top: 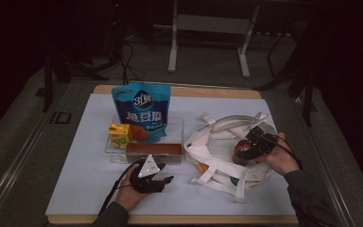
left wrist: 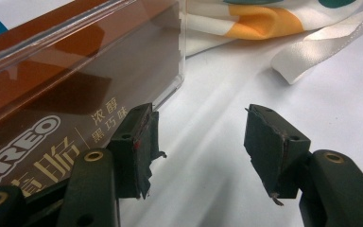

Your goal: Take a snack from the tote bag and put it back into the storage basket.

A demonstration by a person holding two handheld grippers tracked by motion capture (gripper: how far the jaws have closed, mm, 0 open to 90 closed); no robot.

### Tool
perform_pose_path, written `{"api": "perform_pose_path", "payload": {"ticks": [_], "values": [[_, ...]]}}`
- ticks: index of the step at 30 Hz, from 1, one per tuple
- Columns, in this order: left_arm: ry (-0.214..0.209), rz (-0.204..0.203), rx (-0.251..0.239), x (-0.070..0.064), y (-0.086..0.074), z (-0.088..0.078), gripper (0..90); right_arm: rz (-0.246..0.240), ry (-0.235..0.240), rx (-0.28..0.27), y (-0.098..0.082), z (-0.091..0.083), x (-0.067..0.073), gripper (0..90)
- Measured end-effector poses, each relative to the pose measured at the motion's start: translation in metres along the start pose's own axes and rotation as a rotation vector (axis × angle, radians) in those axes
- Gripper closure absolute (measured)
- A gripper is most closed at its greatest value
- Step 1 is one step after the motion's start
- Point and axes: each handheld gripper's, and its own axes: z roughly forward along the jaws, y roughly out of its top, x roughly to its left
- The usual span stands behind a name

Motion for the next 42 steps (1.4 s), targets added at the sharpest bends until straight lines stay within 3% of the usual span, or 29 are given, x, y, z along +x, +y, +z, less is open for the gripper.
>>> {"api": "perform_pose_path", "payload": {"ticks": [42], "values": [[0.0,0.001,0.0,0.0,0.0,0.0,43.7,-0.073,0.028,-0.037,0.028,-0.017,0.023,25.4]]}}
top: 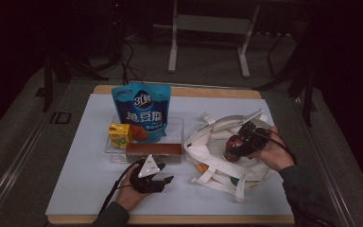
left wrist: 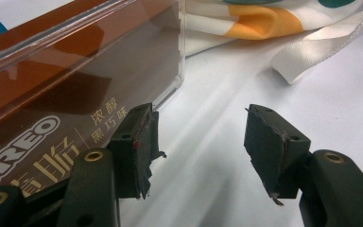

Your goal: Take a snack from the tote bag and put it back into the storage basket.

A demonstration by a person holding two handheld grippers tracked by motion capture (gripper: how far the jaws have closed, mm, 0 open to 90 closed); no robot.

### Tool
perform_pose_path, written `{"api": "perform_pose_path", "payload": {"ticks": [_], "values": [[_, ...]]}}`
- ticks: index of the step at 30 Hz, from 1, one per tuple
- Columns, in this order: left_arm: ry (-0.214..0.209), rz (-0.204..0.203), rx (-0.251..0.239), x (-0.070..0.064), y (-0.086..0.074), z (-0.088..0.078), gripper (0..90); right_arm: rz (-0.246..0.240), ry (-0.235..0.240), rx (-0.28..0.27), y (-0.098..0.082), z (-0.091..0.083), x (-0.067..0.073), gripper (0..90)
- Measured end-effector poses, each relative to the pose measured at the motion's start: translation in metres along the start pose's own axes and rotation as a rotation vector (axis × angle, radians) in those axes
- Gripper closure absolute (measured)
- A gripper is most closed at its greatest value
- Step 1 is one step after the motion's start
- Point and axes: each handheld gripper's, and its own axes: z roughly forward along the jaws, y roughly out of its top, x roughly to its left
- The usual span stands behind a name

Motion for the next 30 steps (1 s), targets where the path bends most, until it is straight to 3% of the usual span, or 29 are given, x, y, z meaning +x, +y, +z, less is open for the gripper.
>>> {"api": "perform_pose_path", "payload": {"ticks": [30], "values": [[0.0,0.001,-0.001,0.0,0.0,0.0,43.6,-0.038,0.003,-0.018,0.019,-0.008,0.01,25.5]]}}
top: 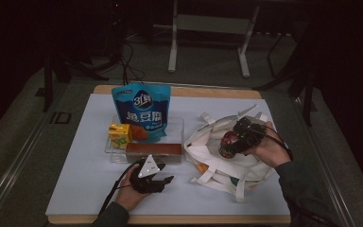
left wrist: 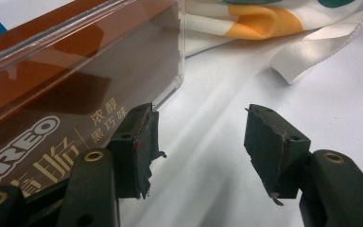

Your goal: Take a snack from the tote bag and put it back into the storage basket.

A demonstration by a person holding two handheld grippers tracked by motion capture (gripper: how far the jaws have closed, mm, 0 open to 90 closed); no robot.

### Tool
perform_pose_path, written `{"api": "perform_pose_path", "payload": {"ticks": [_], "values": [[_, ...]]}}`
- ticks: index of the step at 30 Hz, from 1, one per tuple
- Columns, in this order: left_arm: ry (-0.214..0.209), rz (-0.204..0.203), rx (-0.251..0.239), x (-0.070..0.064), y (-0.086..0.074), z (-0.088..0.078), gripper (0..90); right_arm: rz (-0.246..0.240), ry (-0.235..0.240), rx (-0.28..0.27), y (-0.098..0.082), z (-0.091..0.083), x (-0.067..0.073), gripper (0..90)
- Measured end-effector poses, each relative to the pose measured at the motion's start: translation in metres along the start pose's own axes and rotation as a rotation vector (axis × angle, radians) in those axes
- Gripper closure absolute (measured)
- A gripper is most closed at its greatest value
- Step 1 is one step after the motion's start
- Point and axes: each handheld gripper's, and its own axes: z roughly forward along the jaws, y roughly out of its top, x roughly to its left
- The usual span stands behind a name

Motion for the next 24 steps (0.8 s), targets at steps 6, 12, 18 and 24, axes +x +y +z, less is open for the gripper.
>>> {"api": "perform_pose_path", "payload": {"ticks": [6,12,18,24], "values": [[0.0,0.0,0.0,0.0,0.0,0.0,43.7,-0.009,0.003,0.002,0.003,0.0,0.003,25.5],[0.0,0.0,0.0,0.0,0.0,0.0,43.7,-0.017,0.007,-0.006,0.007,-0.002,0.006,25.5],[0.0,0.0,-0.001,0.0,0.0,0.0,43.7,-0.023,0.013,-0.01,0.011,-0.002,0.009,25.5],[-0.001,0.001,0.0,0.0,0.0,0.0,43.7,-0.033,0.017,-0.017,0.014,-0.002,0.012,25.5]]}}
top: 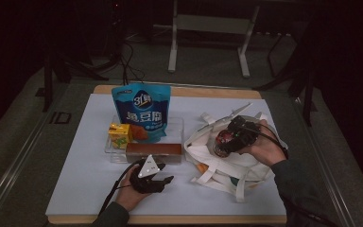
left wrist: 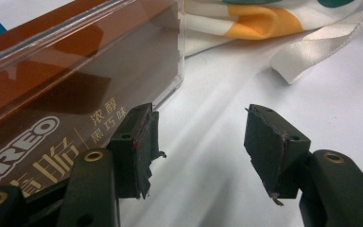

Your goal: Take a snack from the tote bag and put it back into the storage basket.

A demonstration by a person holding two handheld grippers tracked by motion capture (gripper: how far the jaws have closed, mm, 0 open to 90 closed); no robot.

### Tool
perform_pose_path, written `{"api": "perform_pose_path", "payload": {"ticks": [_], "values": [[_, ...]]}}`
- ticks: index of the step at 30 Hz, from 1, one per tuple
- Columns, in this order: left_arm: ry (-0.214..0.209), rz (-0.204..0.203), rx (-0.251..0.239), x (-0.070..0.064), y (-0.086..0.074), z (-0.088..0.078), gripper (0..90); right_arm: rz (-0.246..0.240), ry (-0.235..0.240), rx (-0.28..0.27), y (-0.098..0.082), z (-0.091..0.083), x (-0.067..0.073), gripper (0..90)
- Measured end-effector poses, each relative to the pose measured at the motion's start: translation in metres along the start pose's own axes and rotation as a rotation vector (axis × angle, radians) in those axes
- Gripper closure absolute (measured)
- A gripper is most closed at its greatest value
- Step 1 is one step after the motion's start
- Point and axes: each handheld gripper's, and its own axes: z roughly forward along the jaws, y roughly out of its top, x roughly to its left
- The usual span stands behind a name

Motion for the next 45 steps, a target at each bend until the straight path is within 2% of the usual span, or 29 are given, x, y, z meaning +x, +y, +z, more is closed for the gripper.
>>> {"api": "perform_pose_path", "payload": {"ticks": [45], "values": [[-0.001,0.001,0.001,0.0,0.0,0.0,43.7,-0.049,0.048,-0.034,0.034,-0.004,0.026,25.5]]}}
